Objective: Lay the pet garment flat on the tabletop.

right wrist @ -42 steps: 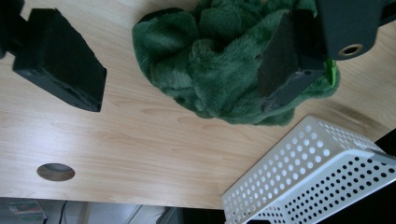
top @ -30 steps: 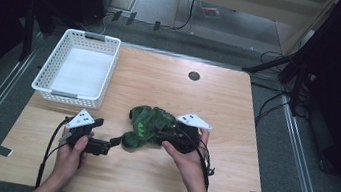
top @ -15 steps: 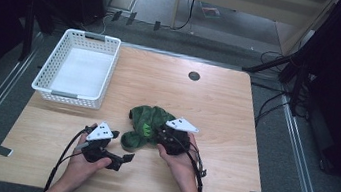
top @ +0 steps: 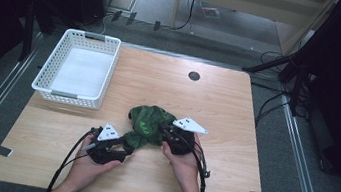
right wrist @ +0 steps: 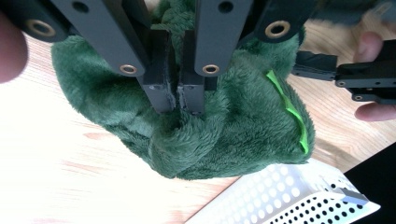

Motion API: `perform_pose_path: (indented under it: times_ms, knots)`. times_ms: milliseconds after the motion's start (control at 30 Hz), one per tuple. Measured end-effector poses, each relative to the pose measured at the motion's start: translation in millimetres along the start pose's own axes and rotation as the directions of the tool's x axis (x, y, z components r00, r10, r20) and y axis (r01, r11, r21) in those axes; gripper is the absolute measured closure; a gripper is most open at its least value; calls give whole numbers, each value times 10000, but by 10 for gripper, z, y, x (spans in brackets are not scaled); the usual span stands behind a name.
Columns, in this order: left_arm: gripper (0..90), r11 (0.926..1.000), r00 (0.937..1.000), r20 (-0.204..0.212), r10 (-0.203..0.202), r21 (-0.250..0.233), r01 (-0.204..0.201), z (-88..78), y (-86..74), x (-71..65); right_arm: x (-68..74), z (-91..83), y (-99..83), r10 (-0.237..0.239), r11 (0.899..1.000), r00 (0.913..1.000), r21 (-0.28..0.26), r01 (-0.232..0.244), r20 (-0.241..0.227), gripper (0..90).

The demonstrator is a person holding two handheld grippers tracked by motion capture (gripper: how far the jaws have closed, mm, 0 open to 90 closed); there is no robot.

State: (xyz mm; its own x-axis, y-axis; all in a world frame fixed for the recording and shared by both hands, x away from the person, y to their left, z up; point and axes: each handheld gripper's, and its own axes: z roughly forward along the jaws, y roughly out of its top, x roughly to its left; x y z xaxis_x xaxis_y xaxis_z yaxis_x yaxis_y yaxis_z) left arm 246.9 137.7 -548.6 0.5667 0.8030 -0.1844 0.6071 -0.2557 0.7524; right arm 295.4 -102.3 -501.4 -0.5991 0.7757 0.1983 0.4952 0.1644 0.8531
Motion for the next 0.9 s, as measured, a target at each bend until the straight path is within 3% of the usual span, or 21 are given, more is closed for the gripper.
perform_pose_path:
  times_ms: [67, 133, 167, 200, 233, 267, 367, 433, 467, 500, 567, 633, 667, 700, 733, 767, 800, 867, 900]
  knots:
    - [620, 9999, 9999, -163, 53, 92, -52, 3, 4, 1, 22, 1, 0, -47, 10000, 10000, 11, 47, -72, 872]
    - [670, 9999, 10000, -48, 12, 167, -11, -6, 16, 10, 31, -2, 2, -99, 9999, 9999, -13, 99, -98, 872]
    - [737, 9999, 10000, -49, 29, 165, -28, -18, 19, 16, 41, -6, 5, -119, 9999, 9999, -42, 119, -109, 872]
    - [837, 9999, 9996, 279, -56, 153, 51, -42, 22, 42, 56, -19, 14, -132, 9999, 9998, -108, 131, -131, 871]
    - [850, 9999, 9996, 279, -56, 153, 51, -42, 22, 42, 56, -19, 14, -132, 9999, 9998, -108, 131, -131, 871]
    - [856, 9995, 9979, 643, -2, 308, -18, -61, 18, 69, 66, -39, 31, -136, 9998, 9997, -155, 133, -179, 870]
    - [860, 9989, 9957, 909, 173, 424, -212, -96, 0, 85, 71, -72, 56, -147, 9996, 9996, -246, 142, -229, 869]
    - [862, 9980, 9928, 1138, 376, 454, -430, -135, -22, 91, 76, -145, 104, -83, 9990, 9996, -437, 72, -270, 867]
    - [862, 9957, 9890, 1320, 674, 540, -751, -162, -39, 91, 76, -145, 104, -83, 9990, 9996, -437, 72, -270, 867]
    - [862, 9910, 9828, 1540, 1023, 697, -1140, -193, -55, 87, 74, -184, 132, -63, 9986, 9995, -527, 47, -305, 866]
    - [862, 9845, 9725, 1948, 1275, 940, -1479, -228, -74, 83, 64, -273, 203, 37, 9968, 9994, -801, -65, -340, 863]
    - [864, 9658, 9452, 2717, 1812, 1321, -2231, -313, -119, 76, 46, -335, 252, 213, 9942, 9992, -1047, -247, -342, 862]
    - [865, 9658, 9452, 2717, 1812, 1321, -2231, -313, -119, 76, 46, -335, 252, 213, 9942, 9992, -1047, -247, -342, 862]
    - [864, 9540, 9204, 3375, 1976, 1499, -2598, -358, -156, 80, 25, -357, 268, 390, 9920, 9992, -1196, -400, -104, 841]
    - [864, 9493, 9060, 3778, 1911, 1634, -2684, -373, -171, 85, 14, -353, 266, 479, 9913, 9988, -1228, -467, 63, 805]
    - [862, 9493, 9060, 3778, 1911, 1634, -2684, -373, -171, 85, 14, -353, 266, 479, 9913, 9988, -1228, -467, 63, 805]
    - [854, 9433, 8770, 4430, 1863, 1690, -2857, -392, -192, 91, -52, -308, 244, 685, 9907, 9932, -1240, -566, 942, 637]
    - [773, 9458, 8742, 4477, 1878, 1575, -2839, -399, -193, 91, -138, -281, 224, 1054, 9896, 9854, -1121, -906, 1336, 564]
    - [681, 9653, 8757, 4587, 1508, 1229, -2305, -400, -169, 122, -184, -288, 212, 1313, 9861, 9818, -1199, -1152, 1372, 534]
